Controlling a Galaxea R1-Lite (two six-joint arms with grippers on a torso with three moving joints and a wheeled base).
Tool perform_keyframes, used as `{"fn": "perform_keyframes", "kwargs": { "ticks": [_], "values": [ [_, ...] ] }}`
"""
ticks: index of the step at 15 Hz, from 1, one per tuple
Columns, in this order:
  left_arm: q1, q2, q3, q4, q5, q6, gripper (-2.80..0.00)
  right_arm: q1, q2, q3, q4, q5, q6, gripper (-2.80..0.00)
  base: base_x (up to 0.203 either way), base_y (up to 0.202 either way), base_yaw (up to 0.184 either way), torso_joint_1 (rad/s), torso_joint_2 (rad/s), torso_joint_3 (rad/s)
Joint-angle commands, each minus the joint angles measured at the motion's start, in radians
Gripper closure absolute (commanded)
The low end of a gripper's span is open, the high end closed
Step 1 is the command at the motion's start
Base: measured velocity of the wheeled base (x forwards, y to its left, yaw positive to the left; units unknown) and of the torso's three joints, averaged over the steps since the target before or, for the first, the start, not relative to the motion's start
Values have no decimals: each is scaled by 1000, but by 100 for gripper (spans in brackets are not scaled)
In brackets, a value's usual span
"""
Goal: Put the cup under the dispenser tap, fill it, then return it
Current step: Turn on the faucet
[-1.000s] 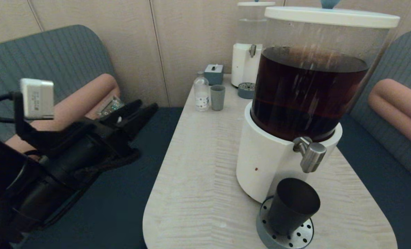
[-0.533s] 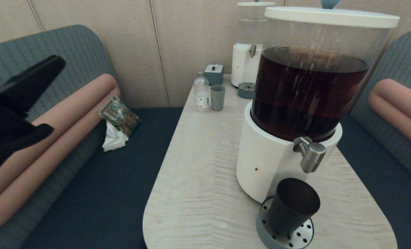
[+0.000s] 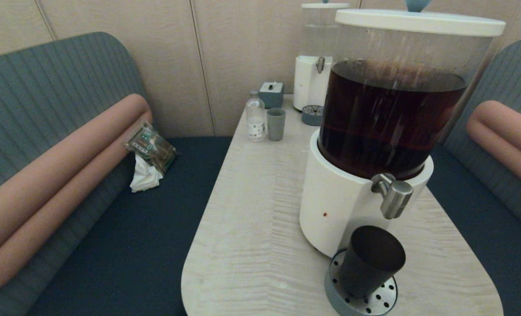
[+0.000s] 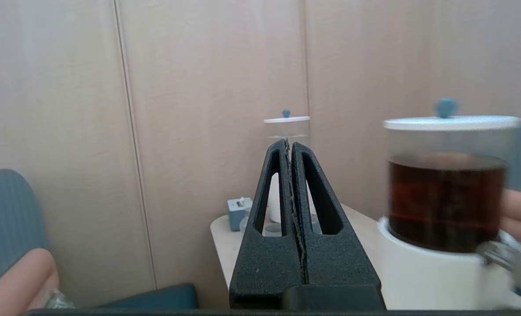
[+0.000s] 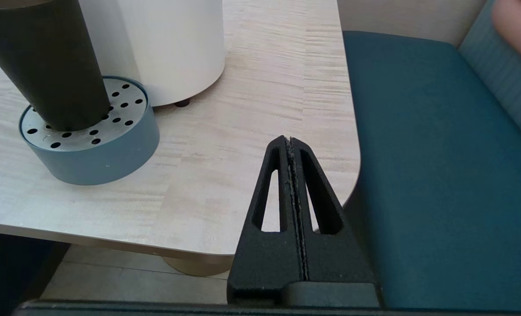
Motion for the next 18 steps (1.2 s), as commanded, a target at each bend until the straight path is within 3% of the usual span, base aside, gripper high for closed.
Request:
{"fn": "perform_keyframes", "kwargs": {
  "ticks": [1,4,8,10,18],
  "values": [
    [5,-175,14,68,-8,-2,0,0,-3,6,0,0,-1,0,0,0,0,0,0,0],
    [6,-323,30,218,-18,-1,0,0,-3,6,0,0,-1,0,0,0,0,0,0,0],
    [8,-401,129,232,-31,29,0,0,-2,6,0,0,2,0,0,0,0,0,0,0],
    [1,-451,157,303,-26,54,0,0,-3,6,0,0,-1,0,0,0,0,0,0,0],
    [-13,-628,446,290,-1,136,0,0,-2,6,0,0,-1,0,0,0,0,0,0,0]
  ]
}}
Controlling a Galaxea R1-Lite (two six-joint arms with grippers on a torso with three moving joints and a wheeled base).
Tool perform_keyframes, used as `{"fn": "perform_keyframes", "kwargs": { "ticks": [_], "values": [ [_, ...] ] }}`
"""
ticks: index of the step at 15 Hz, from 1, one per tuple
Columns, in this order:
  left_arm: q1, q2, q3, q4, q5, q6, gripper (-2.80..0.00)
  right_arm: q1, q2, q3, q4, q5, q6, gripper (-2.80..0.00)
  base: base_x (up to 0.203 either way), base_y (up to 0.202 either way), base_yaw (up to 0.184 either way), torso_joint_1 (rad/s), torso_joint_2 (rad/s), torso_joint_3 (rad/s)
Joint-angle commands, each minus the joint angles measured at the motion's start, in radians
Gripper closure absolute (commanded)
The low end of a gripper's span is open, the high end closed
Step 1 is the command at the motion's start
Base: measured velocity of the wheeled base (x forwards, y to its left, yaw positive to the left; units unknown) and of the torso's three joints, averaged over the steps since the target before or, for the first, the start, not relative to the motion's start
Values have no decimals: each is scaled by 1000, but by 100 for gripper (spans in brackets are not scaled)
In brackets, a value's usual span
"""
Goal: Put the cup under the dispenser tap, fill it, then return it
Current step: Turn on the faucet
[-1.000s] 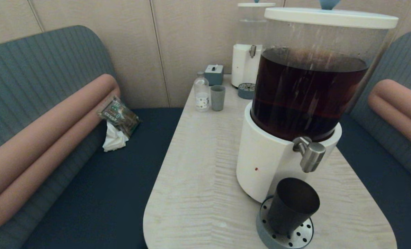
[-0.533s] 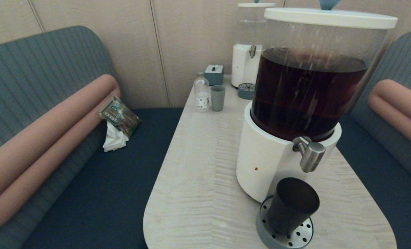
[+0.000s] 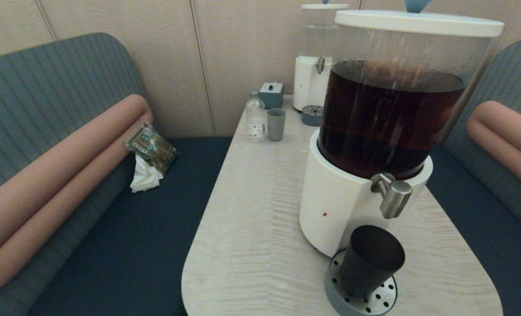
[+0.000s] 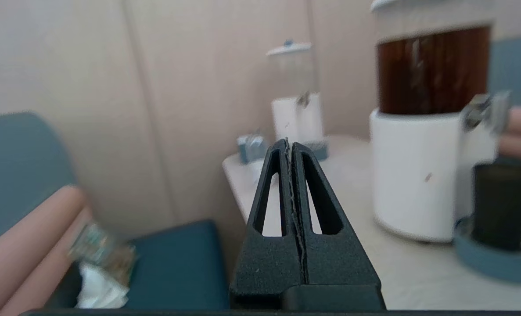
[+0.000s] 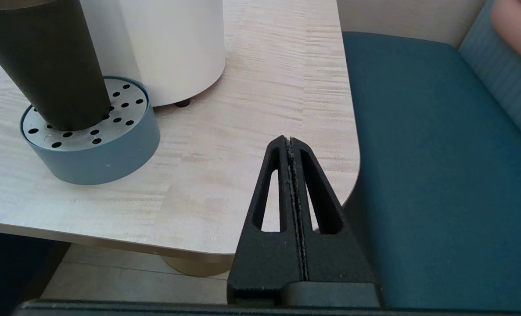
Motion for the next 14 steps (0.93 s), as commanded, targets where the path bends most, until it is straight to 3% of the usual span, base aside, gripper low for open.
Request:
{"fn": "perform_keyframes", "kwargs": {
  "ticks": [1,5,8,11,14],
  "values": [
    [0,-60,22,45,8,21,0,0,-3,6,0,0,0,0,0,0,0,0,0,0],
    [0,-60,22,205,102,128,0,0,-3,6,0,0,0,0,0,0,0,0,0,0],
    [0,-60,22,424,249,229,0,0,-3,6,0,0,0,0,0,0,0,0,0,0],
    [0,-60,22,549,316,250,0,0,-3,6,0,0,0,0,0,0,0,0,0,0],
    [0,-60,22,573,317,237,0,0,-3,6,0,0,0,0,0,0,0,0,0,0]
  ]
}}
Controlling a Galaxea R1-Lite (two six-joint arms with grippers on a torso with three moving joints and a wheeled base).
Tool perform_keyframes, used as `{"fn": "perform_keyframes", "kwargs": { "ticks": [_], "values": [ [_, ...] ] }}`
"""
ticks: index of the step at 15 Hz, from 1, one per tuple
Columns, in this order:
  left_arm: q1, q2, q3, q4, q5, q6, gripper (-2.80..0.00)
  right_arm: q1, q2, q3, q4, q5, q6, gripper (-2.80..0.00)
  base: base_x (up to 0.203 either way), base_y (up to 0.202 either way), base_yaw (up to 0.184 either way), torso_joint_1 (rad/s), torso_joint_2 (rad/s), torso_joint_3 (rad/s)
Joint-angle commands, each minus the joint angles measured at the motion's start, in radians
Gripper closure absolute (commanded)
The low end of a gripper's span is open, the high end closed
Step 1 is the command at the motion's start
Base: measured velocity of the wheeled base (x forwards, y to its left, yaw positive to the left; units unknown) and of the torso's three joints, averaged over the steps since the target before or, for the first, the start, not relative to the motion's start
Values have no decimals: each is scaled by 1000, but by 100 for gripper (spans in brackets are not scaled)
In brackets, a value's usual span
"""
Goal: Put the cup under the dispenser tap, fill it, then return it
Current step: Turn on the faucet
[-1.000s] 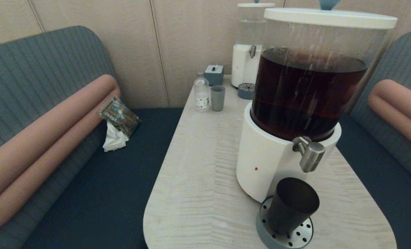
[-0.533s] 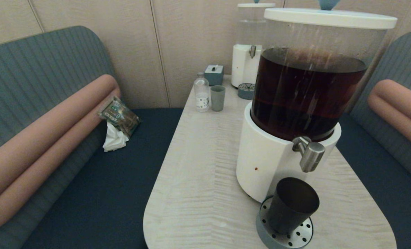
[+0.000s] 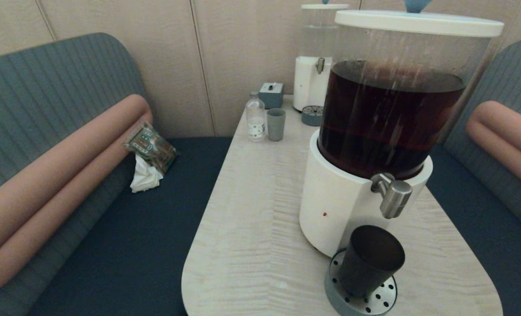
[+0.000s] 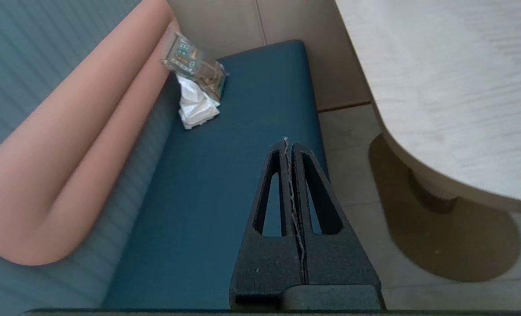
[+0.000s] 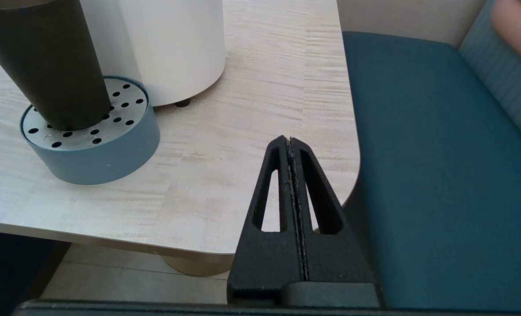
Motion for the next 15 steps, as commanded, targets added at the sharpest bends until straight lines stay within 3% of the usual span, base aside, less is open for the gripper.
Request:
{"fn": "perform_keyframes", "kwargs": {
  "ticks": [1,7,10,15],
  "values": [
    [1,2,0,-1,-2,-14,0,0,-3,6,0,0,-1,0,0,0,0,0,0,0],
    [-2,1,-20,61,1,-42,0,0,-3,6,0,0,-1,0,0,0,0,0,0,0],
    [-2,0,-9,61,10,-202,0,0,-3,6,0,0,2,0,0,0,0,0,0,0],
    [-4,2,-8,61,10,-208,0,0,-3,6,0,0,2,0,0,0,0,0,0,0]
  ]
}}
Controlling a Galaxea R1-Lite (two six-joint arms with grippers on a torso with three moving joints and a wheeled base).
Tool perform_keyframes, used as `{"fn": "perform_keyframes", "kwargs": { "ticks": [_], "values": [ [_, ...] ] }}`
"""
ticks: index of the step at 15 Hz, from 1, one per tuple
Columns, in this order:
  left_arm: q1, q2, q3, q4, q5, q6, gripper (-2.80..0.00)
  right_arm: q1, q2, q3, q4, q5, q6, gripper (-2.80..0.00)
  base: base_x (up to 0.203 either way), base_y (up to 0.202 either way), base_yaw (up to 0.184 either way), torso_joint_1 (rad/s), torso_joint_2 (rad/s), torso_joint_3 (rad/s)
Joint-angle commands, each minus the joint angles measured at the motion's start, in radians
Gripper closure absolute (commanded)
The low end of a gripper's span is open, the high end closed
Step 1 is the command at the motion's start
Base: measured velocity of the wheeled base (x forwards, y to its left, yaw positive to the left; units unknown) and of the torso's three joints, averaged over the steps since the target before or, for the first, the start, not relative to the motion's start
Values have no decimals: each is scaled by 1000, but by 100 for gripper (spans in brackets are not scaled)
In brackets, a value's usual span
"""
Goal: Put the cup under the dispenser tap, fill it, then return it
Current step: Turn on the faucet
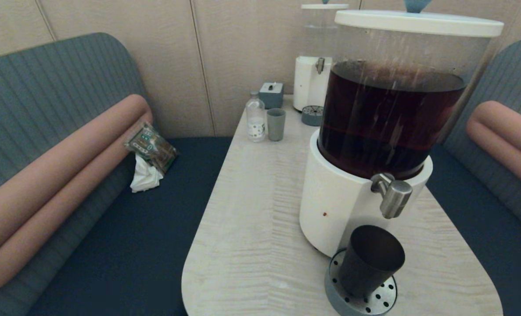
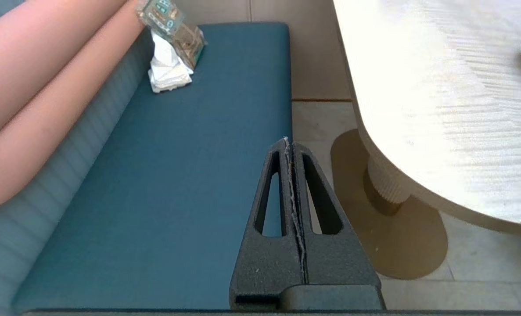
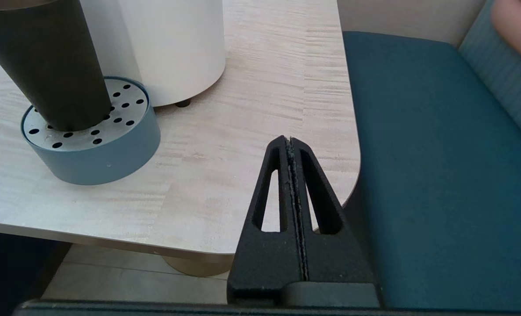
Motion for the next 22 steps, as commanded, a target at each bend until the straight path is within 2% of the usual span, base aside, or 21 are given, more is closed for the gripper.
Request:
{"fn": "perform_keyframes", "kwargs": {
  "ticks": [1,19,21,22],
  "values": [
    [2,2,1,-1,-1,-2,0,0,-3,6,0,1,0,0,0,0,0,0,0,0],
    [0,2,9,-19,-1,-4,0,0,-5,6,-5,-10,-3,0,0,0,0,0,0,0],
    [2,2,9,-19,-1,-4,0,0,-5,-48,4,-20,-13,0,0,0,0,0,0,0],
    [2,2,8,-19,-1,-4,0,1,0,-126,24,-29,-13,0,0,0,0,0,0,0]
  ]
}}
